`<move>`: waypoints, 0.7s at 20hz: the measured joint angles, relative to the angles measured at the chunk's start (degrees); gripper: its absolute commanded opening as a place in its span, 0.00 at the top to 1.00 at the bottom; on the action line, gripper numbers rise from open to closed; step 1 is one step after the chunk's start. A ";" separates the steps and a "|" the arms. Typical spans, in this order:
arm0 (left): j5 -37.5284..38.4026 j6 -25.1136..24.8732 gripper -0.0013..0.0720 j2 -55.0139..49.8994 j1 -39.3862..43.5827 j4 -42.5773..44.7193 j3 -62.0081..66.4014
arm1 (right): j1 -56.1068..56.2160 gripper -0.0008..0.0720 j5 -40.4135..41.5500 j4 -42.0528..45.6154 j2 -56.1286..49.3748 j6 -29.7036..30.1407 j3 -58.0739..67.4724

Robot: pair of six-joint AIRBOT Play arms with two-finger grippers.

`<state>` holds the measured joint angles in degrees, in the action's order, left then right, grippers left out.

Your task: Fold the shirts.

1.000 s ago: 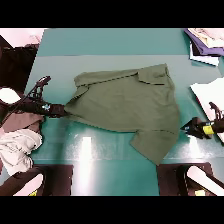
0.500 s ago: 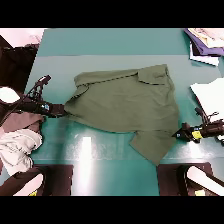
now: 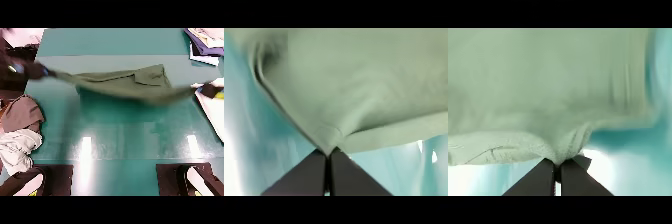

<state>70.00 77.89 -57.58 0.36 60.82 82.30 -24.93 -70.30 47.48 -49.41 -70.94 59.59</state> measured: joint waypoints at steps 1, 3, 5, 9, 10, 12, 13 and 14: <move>0.83 0.02 0.95 0.02 0.00 0.04 6.62 | 0.50 0.96 0.72 -0.81 0.96 -0.55 6.21; 1.90 0.02 0.95 0.04 0.00 0.00 19.19 | 1.18 0.96 1.70 -1.62 2.08 -1.62 18.69; 2.34 0.04 0.95 0.66 0.00 -0.11 31.43 | 1.53 0.96 2.10 -1.49 2.69 -2.64 31.21; -1.84 0.22 0.95 6.03 0.00 -0.92 42.60 | 1.73 0.96 1.88 5.31 3.23 -6.56 52.85; -3.63 0.24 0.95 7.82 0.00 -1.16 43.85 | 1.75 0.96 1.53 7.80 3.39 -7.41 56.96; -5.84 0.52 0.95 10.43 0.02 -1.38 45.31 | 1.79 0.96 0.42 12.02 3.65 -8.79 62.38; -5.88 0.92 0.95 11.08 0.02 -1.20 45.51 | 1.81 0.96 -0.72 13.60 3.45 -9.44 64.28; -5.55 1.40 0.95 11.54 0.00 -0.63 44.98 | 1.81 0.96 -2.60 14.95 2.73 -9.97 65.53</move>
<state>64.45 79.29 -46.04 0.36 60.18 127.28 -23.11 -72.90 62.43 -46.68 -80.90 125.12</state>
